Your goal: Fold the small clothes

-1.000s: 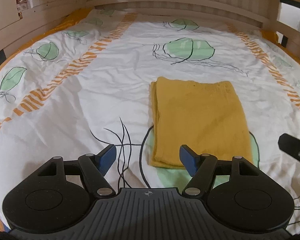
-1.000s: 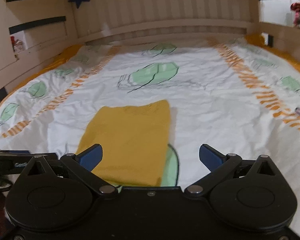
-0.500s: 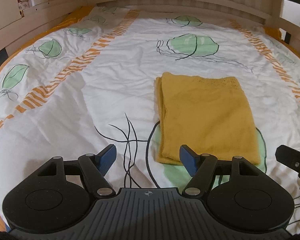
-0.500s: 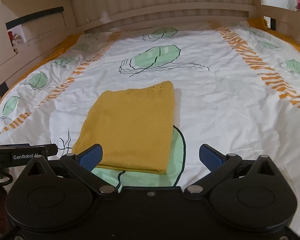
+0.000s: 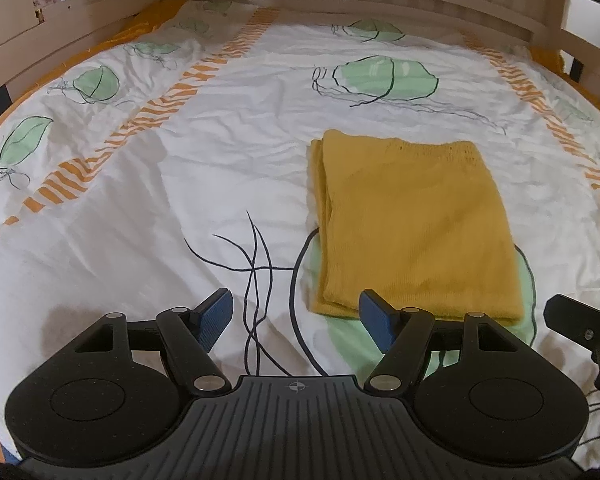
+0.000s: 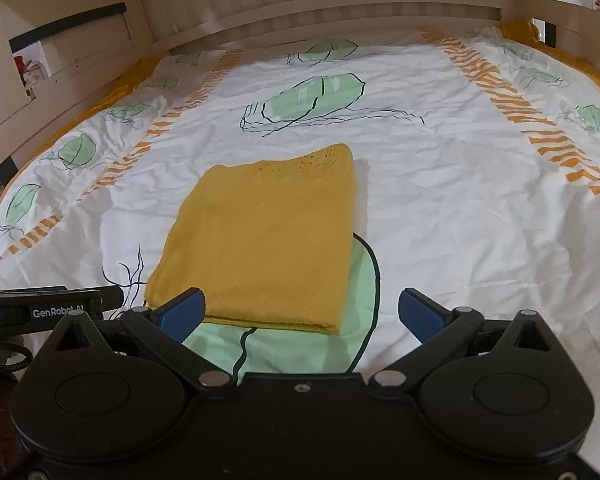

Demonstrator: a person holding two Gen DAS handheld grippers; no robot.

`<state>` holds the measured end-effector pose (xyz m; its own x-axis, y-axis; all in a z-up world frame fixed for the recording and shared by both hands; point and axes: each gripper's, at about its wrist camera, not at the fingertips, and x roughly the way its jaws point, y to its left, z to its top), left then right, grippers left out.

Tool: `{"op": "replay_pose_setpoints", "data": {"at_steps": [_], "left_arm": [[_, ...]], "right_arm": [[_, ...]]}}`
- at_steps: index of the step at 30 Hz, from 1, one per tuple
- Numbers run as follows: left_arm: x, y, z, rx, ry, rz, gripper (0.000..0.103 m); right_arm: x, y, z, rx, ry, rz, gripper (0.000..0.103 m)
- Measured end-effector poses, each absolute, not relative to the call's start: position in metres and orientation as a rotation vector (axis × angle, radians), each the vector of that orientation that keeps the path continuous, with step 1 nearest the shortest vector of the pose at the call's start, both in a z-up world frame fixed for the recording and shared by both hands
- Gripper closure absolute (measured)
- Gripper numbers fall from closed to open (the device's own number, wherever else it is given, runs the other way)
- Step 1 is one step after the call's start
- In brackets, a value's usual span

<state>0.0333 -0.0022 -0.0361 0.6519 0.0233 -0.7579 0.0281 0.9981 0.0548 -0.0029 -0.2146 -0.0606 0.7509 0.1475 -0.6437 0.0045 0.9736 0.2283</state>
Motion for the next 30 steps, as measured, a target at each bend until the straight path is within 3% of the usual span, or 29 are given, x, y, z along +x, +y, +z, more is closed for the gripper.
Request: {"op": "replay_pose_setpoints", "data": {"at_steps": [30], "left_arm": [[0.0371,-0.0052,-0.0401,0.068,0.877,-0.011,0.035]], "right_arm": [[0.0051,-0.2107,-0.0655,0.246,0.756,0.087,0.001]]}}
